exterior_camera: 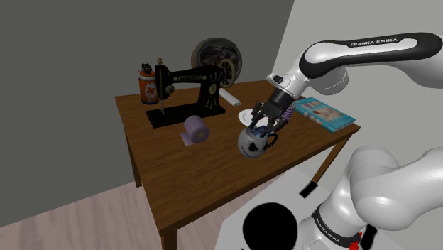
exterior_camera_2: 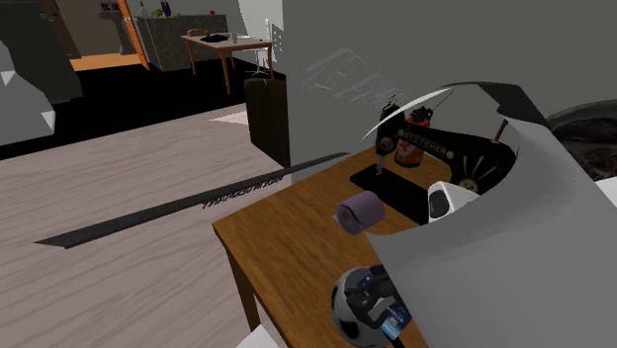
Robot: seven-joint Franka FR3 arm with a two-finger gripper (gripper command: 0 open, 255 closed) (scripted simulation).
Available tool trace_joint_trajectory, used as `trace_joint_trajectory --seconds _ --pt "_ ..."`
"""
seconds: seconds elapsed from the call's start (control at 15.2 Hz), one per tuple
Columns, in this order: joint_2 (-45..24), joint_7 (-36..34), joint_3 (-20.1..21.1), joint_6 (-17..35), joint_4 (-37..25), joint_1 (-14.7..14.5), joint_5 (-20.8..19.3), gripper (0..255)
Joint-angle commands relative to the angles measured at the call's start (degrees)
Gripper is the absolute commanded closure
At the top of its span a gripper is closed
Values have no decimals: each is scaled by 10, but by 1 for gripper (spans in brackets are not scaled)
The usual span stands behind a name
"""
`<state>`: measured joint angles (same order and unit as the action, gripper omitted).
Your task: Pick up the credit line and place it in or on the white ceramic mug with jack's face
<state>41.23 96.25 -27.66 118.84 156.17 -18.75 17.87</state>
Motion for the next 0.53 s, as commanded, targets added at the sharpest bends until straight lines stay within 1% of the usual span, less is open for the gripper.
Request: trace_joint_trajectory --seconds 0.0,0.33,0.4,0.46 --pt "-1 1 0 3 2 -1 1 255" --pt "-1 1 0 3 2 -1 1 255" --pt "-1 1 0 3 2 -1 1 0" --pt "-1 1 0 2 1 0 1 0"
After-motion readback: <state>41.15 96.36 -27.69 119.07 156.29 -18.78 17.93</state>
